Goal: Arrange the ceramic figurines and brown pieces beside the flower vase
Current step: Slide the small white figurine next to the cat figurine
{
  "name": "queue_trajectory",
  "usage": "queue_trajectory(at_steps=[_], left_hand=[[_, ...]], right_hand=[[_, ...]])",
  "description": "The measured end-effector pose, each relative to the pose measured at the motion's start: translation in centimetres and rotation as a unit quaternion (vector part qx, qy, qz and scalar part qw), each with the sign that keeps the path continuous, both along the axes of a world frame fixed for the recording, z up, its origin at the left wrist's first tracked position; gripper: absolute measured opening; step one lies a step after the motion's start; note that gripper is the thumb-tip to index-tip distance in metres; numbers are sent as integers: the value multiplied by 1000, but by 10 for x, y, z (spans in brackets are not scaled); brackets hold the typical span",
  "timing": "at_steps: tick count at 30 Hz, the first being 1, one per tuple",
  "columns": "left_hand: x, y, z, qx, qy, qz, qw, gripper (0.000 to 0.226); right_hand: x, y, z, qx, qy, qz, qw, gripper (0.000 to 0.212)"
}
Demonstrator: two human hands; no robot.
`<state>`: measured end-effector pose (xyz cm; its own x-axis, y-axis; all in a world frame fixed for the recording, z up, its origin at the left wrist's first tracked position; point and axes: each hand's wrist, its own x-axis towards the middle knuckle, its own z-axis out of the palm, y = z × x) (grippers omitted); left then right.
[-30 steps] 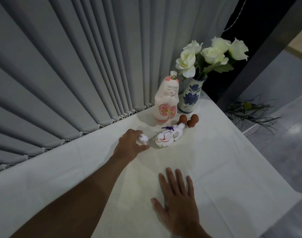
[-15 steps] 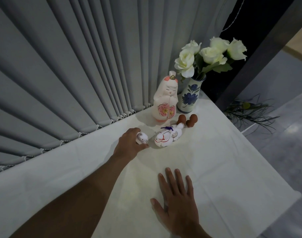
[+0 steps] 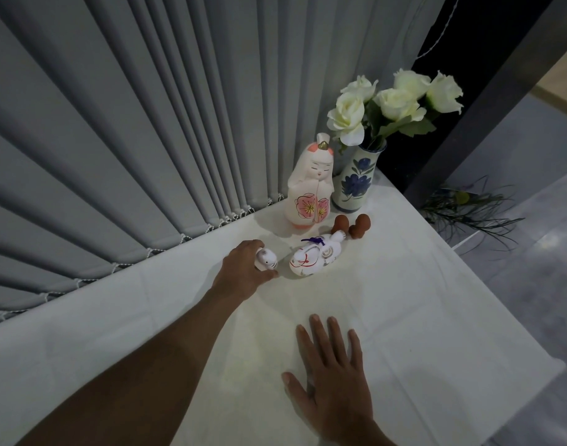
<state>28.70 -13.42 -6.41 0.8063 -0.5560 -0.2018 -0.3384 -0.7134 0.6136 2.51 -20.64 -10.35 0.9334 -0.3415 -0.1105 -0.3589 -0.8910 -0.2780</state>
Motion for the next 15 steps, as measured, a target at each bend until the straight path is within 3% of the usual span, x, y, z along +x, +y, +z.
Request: queue_trajectory(at_steps=[9,15], left_hand=[[-1,0,-1,2,0,2,1000,53],[-3,0,-1,-2,22,1,1000,74]], right_hand=[[0,-1,0,3,2,3,1000,75],[0,-1,-1,3,2,5,1000,76]])
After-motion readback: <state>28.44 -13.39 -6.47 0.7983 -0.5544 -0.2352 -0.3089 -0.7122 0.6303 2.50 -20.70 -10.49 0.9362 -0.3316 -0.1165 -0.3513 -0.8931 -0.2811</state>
